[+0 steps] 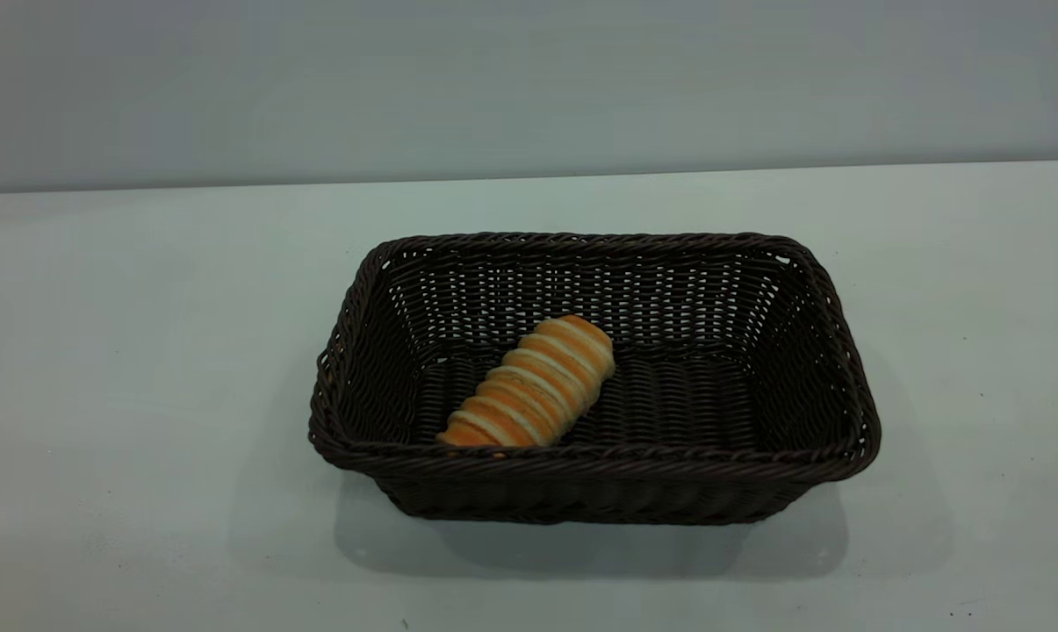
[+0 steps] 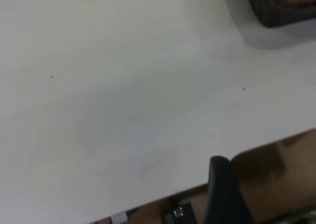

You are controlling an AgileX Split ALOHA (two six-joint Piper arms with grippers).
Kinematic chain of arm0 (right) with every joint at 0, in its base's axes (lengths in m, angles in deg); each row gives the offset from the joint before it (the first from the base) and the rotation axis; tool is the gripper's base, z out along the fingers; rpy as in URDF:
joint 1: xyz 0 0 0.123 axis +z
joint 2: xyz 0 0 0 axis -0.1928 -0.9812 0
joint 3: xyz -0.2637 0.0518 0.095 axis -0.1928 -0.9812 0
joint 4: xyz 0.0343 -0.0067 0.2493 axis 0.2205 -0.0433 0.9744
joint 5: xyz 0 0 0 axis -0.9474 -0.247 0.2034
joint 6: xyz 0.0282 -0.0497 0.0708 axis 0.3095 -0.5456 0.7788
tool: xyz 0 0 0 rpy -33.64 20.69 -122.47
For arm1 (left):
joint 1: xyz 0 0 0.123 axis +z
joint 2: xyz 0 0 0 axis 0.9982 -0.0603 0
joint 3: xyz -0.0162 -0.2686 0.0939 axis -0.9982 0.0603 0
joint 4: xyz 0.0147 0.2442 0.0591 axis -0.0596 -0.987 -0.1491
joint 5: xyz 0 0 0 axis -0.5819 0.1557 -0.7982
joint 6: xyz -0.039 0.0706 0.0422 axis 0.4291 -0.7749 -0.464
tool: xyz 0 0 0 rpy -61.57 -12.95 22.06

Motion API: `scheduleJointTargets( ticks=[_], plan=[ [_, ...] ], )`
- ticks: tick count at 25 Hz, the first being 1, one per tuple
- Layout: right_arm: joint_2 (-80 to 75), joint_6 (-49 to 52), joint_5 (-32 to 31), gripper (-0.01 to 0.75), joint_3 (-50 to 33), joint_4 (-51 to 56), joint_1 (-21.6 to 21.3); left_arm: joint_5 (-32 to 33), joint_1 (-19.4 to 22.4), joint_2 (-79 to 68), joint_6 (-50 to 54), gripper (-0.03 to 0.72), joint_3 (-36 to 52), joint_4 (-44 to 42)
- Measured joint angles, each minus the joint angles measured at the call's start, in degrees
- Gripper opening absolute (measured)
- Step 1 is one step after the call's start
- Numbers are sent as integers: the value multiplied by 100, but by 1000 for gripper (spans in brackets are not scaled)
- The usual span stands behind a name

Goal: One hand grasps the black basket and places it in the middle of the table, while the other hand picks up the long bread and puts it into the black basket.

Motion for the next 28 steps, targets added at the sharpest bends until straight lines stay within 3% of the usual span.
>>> scheduleJointTargets(
  ticks=[28],
  plan=[
    [0, 0, 0, 475, -2, 0, 0, -108, 0, 0, 291, 481, 305, -69]
  ],
)
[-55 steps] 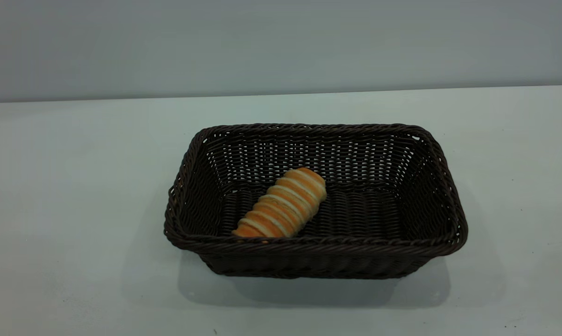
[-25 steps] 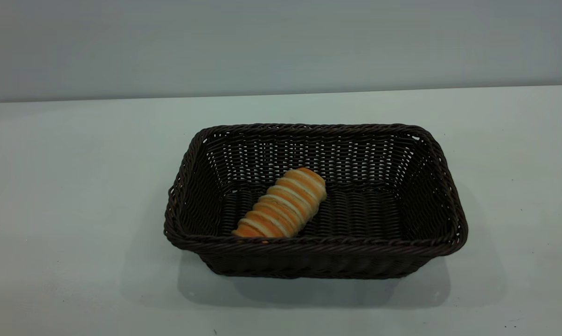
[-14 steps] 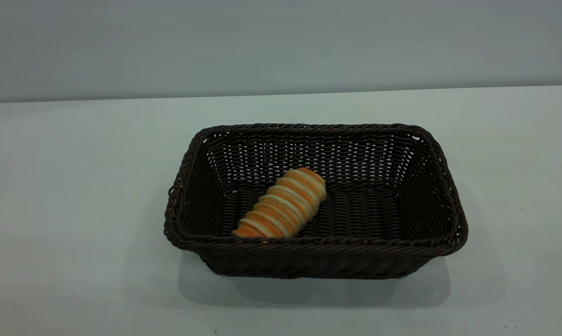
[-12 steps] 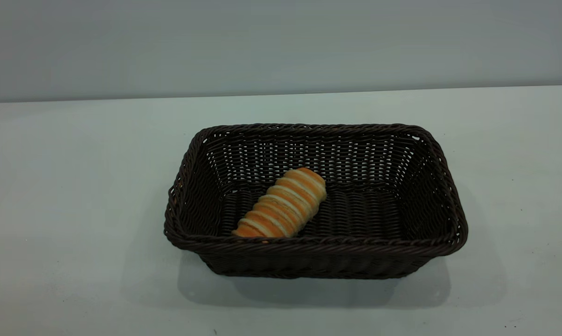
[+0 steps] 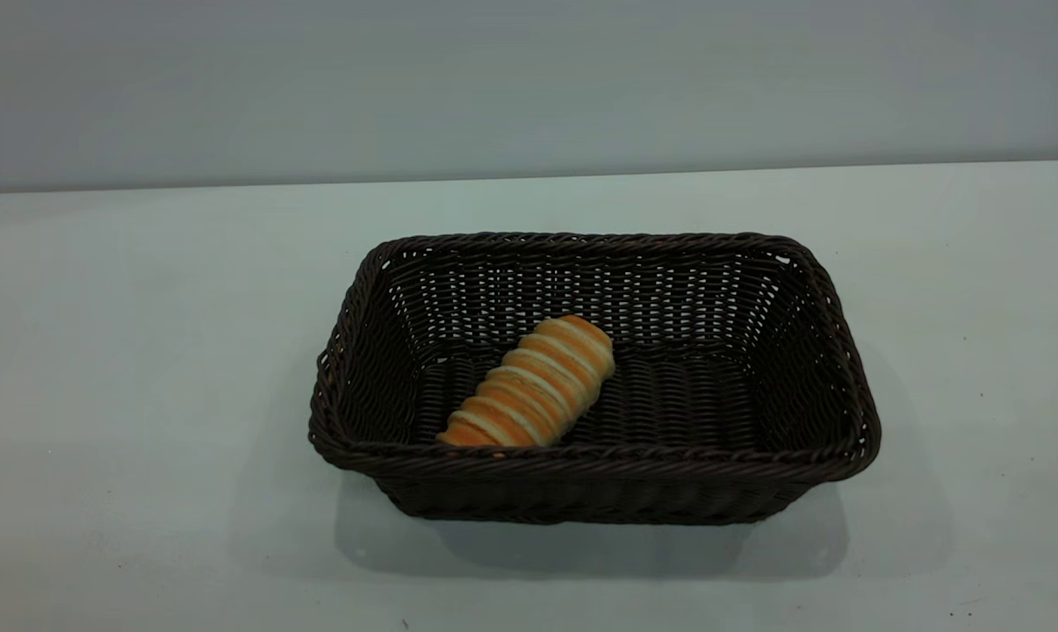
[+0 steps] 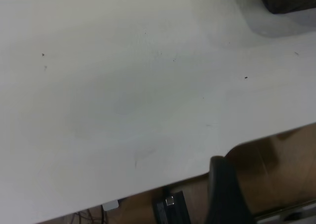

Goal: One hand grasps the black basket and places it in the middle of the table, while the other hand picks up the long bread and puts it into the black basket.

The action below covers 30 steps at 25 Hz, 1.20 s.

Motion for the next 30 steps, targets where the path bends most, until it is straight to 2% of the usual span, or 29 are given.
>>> scheduleJointTargets(
  ticks=[5, 10, 13, 25, 30],
  plan=[
    [22, 0, 0, 475, 0, 0, -56, -6, 90, 135, 0, 481, 0, 0],
    [307, 0, 5, 475, -4, 0, -682, -5, 293, 596, 13, 481, 0, -7],
    [558, 0, 5, 475, -4, 0, -859, 0, 298, 852, 13, 481, 0, -7],
    [600, 0, -1, 475, -4, 9, -927, 21, 304, 1194, 13, 481, 0, -7],
    [600, 0, -1, 475, -4, 17, -1431, 21, 304, 1194, 13, 481, 0, -7]
  ],
)
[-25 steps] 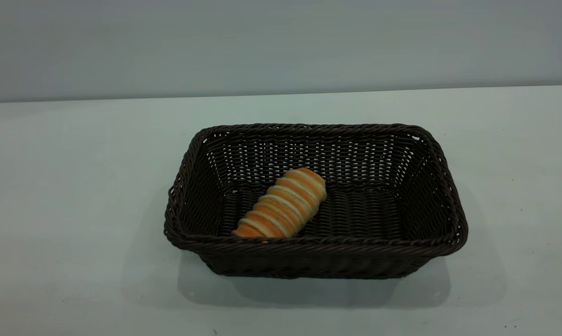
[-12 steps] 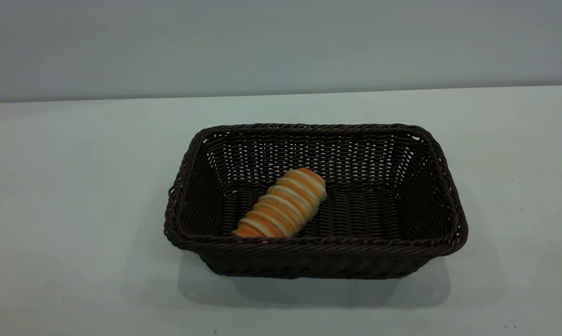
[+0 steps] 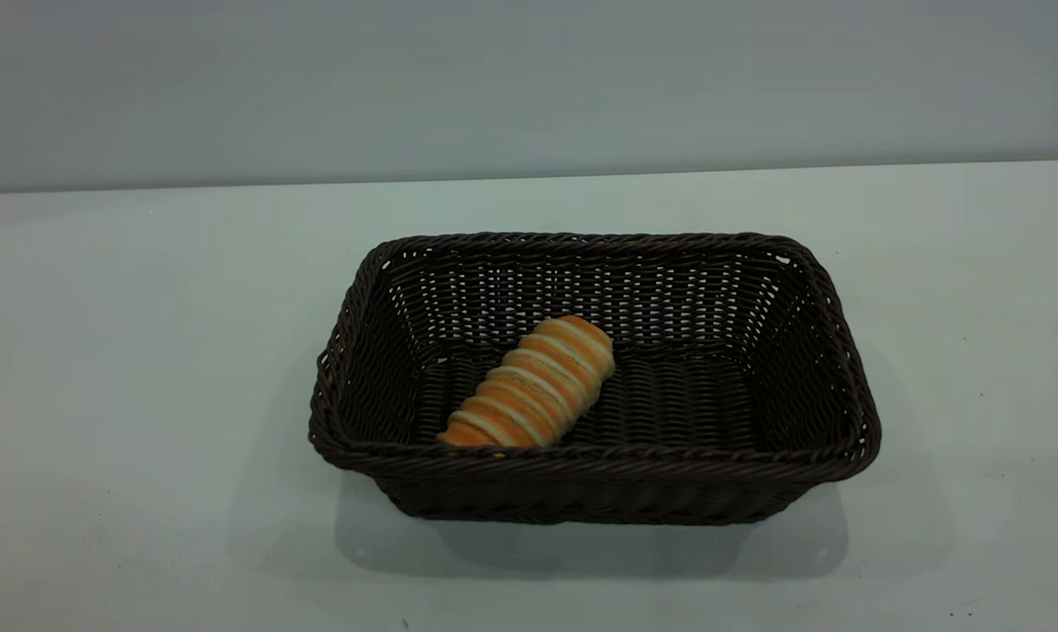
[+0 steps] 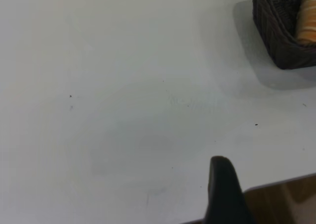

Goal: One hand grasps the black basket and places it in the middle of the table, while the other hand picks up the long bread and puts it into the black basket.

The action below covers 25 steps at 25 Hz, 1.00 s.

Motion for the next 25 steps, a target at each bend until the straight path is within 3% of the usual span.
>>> scheduleJointTargets(
  ticks=[25],
  plan=[
    [0, -6, 0, 475, 0, 9, -136, 11, 0, 0, 0, 481, 0, 0]
  ],
)
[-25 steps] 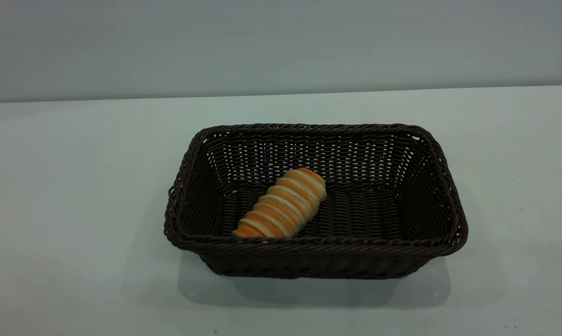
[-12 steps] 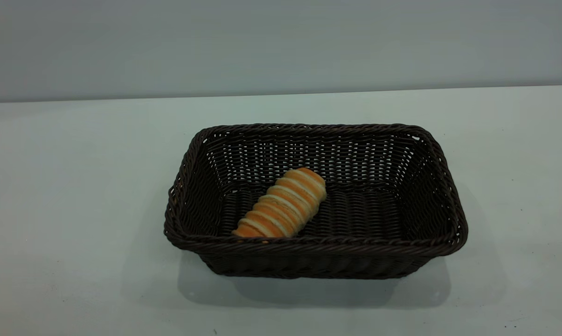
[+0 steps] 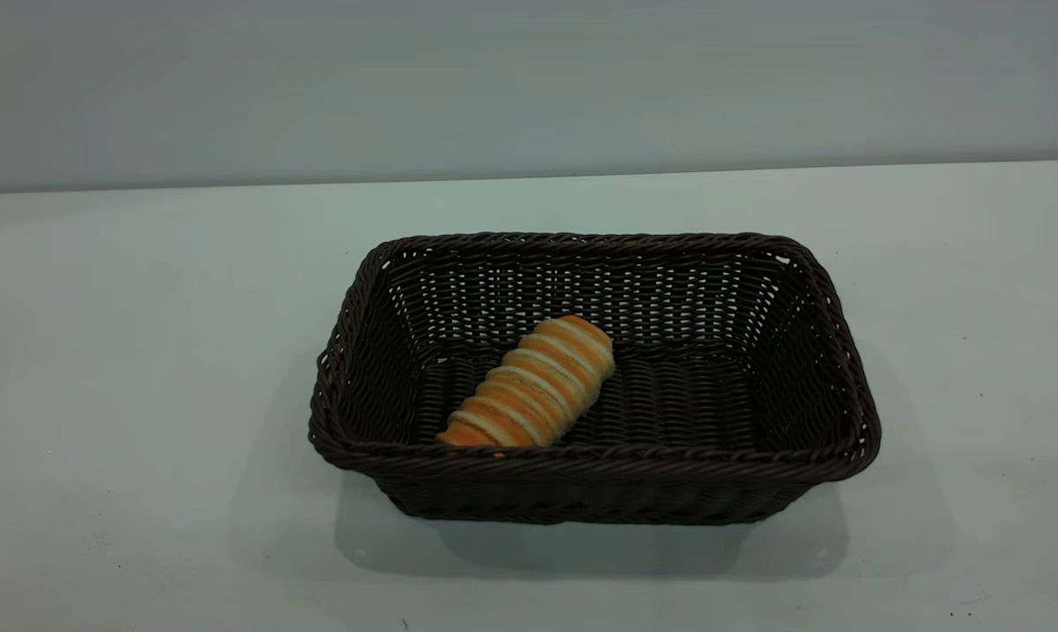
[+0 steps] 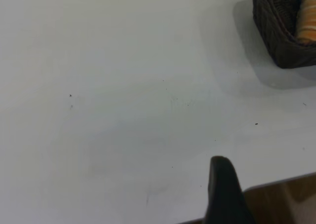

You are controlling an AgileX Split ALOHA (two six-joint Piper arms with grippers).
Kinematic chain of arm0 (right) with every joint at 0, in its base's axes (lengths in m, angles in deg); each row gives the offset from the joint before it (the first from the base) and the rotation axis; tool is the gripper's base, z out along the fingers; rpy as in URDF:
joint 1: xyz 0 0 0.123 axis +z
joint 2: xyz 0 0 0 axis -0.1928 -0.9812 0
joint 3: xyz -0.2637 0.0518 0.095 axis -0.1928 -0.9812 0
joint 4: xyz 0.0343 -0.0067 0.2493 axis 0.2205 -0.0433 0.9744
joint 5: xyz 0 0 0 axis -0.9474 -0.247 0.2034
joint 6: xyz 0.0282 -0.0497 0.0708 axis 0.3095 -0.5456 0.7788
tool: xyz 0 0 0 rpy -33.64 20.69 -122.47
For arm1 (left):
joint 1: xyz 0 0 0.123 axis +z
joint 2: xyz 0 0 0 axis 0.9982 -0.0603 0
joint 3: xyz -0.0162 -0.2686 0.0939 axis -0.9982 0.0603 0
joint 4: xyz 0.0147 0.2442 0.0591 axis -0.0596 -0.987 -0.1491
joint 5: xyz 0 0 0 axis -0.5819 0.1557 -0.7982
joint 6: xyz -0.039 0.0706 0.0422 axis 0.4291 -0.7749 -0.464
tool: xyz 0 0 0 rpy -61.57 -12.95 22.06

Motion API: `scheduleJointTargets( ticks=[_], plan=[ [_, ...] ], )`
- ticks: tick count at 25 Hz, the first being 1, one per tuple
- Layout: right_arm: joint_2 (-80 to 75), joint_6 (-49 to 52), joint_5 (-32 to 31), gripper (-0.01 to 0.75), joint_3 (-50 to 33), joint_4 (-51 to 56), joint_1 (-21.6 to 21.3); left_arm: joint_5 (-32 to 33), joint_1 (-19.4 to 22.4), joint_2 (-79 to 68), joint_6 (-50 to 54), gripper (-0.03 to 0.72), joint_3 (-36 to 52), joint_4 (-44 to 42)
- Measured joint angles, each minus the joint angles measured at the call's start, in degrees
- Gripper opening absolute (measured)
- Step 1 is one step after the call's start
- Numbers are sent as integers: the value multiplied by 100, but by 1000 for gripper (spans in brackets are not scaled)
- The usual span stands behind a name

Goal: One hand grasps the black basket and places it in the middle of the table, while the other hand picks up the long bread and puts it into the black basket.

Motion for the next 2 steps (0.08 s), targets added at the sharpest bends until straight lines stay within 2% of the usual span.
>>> scheduleJointTargets(
  ticks=[2],
  plan=[
    [0, 0, 0, 475, 0, 0, 0, 0, 0, 0, 0, 481, 0, 0]
  ],
)
